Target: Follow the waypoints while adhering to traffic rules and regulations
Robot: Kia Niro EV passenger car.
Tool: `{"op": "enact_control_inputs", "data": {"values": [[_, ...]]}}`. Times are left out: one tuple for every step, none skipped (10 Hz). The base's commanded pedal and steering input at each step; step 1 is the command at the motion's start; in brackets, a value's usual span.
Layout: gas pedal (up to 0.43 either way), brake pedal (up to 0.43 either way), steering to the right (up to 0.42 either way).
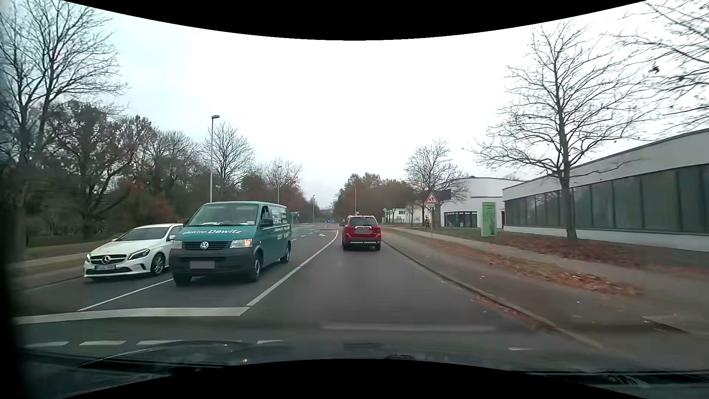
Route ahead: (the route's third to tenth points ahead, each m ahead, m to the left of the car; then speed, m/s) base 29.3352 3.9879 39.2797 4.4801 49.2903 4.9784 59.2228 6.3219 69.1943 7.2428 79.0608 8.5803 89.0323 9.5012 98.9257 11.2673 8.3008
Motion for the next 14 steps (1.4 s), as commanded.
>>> {"op": "enact_control_inputs", "data": {"values": [[0.228,0.0,-0.037],[0.228,0.0,-0.033],[0.228,0.0,-0.032],[0.228,0.0,-0.03],[0.228,0.0,-0.023],[0.228,0.0,-0.016],[0.228,0.0,-0.014],[0.228,0.0,-0.014],[0.228,0.0,-0.011],[0.228,0.0,-0.007],[0.228,0.0,-0.005],[0.228,0.0,-0.005],[0.228,0.0,-0.006],[0.228,0.0,-0.006]]}}
